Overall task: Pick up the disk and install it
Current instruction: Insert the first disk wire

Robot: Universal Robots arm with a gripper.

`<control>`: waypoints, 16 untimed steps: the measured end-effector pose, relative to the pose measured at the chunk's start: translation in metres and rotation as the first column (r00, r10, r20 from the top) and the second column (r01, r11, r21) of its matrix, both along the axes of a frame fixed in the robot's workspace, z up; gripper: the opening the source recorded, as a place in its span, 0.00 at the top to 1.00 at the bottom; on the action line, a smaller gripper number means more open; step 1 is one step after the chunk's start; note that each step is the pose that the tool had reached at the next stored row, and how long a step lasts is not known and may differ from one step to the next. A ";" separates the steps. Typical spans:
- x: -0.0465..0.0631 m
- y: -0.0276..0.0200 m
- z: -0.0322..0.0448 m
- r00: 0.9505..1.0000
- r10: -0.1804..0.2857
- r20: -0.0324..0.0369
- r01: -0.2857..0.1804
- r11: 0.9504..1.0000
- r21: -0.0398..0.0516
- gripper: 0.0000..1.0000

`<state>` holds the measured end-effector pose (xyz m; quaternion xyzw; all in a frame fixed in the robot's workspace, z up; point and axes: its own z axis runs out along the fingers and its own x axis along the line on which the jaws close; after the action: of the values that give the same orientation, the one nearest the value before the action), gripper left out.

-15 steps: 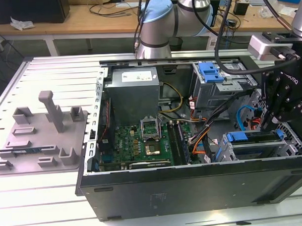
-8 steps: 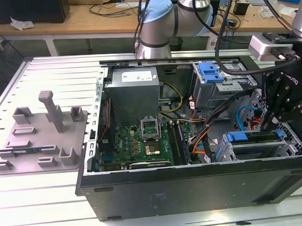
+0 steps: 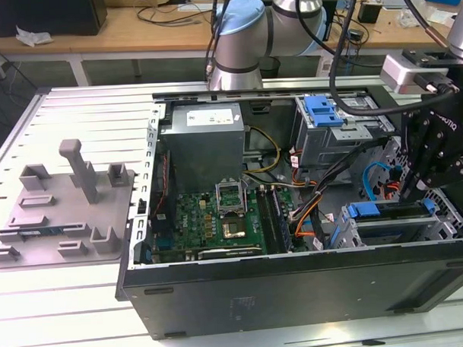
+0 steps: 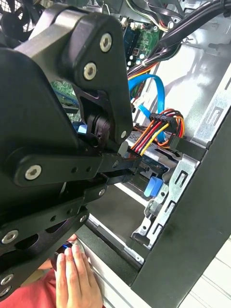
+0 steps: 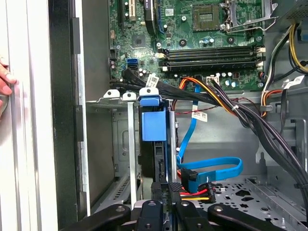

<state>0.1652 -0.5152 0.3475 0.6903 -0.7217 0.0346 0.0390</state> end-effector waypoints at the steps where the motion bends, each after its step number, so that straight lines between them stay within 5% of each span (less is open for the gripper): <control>1: 0.000 0.0000 -0.0001 1.000 0.000 0.000 0.000 1.000 0.000 0.83; 16: 0.000 0.0000 -0.0038 1.000 -0.003 0.000 0.003 1.000 0.000 0.83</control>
<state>0.1652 -0.5152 0.3437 0.6893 -0.7226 0.0345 0.0390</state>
